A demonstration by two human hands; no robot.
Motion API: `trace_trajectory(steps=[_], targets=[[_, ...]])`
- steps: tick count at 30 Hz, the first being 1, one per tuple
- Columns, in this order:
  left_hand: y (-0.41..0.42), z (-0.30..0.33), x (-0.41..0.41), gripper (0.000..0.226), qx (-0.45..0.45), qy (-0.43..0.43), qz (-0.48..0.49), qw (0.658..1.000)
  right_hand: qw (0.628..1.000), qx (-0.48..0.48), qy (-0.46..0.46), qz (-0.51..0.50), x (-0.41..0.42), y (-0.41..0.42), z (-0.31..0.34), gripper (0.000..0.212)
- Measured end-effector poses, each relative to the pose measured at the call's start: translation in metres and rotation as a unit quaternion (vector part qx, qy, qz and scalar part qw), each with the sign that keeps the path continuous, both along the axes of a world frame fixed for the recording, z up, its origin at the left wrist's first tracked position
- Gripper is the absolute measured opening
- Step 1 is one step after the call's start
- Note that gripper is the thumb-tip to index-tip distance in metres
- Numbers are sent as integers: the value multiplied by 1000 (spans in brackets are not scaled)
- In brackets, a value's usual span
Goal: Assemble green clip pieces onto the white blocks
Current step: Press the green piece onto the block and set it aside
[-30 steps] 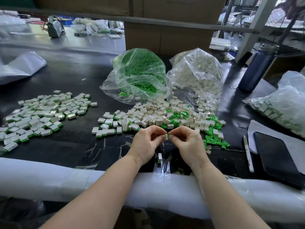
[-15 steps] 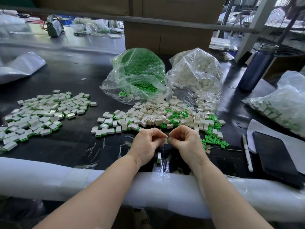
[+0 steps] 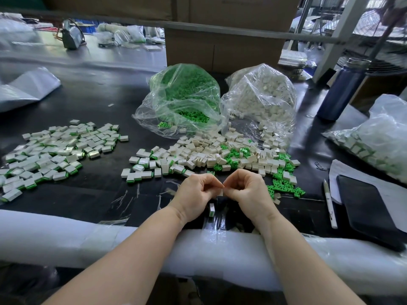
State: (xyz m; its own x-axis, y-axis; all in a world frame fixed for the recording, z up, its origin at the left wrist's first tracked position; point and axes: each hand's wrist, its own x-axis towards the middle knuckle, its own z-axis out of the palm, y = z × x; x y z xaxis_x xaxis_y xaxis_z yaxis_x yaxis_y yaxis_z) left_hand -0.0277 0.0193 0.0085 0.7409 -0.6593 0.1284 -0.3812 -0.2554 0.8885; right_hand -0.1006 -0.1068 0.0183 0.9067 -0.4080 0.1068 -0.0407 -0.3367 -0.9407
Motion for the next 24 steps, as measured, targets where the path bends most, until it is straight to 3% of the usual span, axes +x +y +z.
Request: trace_trajectory(steps=[7, 13, 17, 24], targets=[[-2, 0, -2, 12, -24, 1, 13, 1000, 999, 22, -13, -39, 2, 0, -2, 14], [-2, -3, 0, 19, -14, -33, 19, 999, 996, 58, -25, -55, 4, 0, -3, 13], [-3, -4, 1, 7, -40, 3, 32, 999, 995, 78, -45, -40, 1, -2, -2, 9], [-2, -3, 3, 17, -26, 29, 30, 999, 995, 81, -35, -39, 3, 2, -3, 15]])
